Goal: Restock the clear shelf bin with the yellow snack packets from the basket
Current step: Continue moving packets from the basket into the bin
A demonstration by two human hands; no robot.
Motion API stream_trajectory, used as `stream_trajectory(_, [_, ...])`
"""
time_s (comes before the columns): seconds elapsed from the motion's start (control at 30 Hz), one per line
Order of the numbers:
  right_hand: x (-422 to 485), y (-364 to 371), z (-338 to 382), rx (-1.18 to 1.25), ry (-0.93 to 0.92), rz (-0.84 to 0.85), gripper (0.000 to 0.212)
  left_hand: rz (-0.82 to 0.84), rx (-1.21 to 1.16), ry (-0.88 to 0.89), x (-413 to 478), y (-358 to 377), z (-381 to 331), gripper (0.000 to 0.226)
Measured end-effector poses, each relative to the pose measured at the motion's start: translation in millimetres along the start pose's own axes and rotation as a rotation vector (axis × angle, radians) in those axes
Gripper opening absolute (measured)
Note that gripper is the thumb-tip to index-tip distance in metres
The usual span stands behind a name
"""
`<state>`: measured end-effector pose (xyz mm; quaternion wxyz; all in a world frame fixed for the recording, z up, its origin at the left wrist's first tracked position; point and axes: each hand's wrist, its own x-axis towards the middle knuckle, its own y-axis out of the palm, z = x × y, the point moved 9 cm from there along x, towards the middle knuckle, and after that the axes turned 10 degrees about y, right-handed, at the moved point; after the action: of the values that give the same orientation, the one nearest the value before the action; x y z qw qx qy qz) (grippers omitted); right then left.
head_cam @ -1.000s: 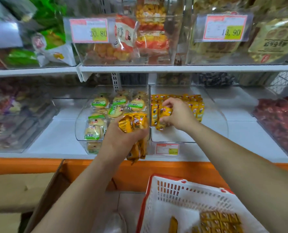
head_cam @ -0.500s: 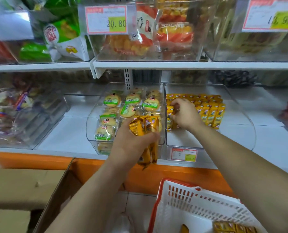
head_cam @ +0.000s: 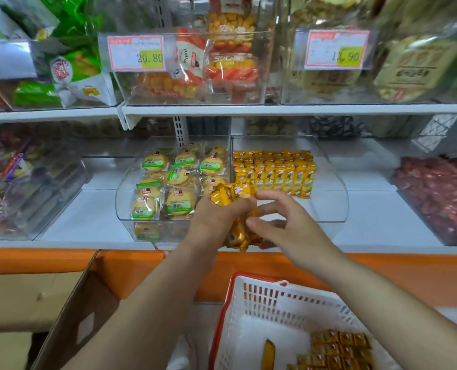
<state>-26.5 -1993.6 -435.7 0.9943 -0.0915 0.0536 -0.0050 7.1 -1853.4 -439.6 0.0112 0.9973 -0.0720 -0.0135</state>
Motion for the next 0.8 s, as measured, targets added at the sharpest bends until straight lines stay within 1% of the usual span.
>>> stream_trajectory(0.1, [-10.4, -21.6, -11.2, 0.14, 0.101, -0.046, 0.045, 0.032, -0.018, -0.031, -7.9, 16.1, 0.4, 0.028])
stream_trajectory(0.2, [-17.6, -39.3, -23.8, 0.35, 0.179, -0.033, 0.035, 0.048, -0.051, -0.056, -9.9, 25.7, 2.1, 0.024])
stream_trajectory(0.3, [-19.0, -51.2, -31.9, 0.38, 0.197, -0.037, 0.029, 0.042, -0.063, -0.078, -8.0, 28.9, 5.1, 0.026])
stream_trajectory(0.4, [-16.7, -64.1, -39.4, 0.395, 0.218, -0.092, 0.027, 0.006, -0.053, -0.071, -2.9, 24.8, 7.4, 0.031])
stream_trajectory(0.47, [-13.1, -76.8, -38.0, 0.308, 0.185, -0.153, 0.027, -0.015, -0.051, -0.057, 1.4, 19.8, 8.3, 0.03])
stream_trajectory(0.57, [1.9, -100.3, -18.1, -0.034, 0.034, -0.274, 0.027, -0.041, -0.041, -0.03, 7.9, 9.1, 9.1, 0.02])
stream_trajectory(0.63, [20.5, -110.3, -3.7, -0.138, -0.04, -0.331, 0.035, -0.049, -0.029, -0.011, 12.2, 2.3, 9.0, 0.014])
stream_trajectory(0.73, [63.2, -107.3, 3.7, -0.192, -0.066, -0.333, 0.042, -0.039, -0.024, -0.004, 16.2, -4.2, 11.0, 0.018])
stream_trajectory(0.8, [94.4, -93.4, 3.7, -0.317, -0.083, -0.308, 0.042, -0.044, -0.004, 0.002, 18.3, -10.2, 12.5, 0.021])
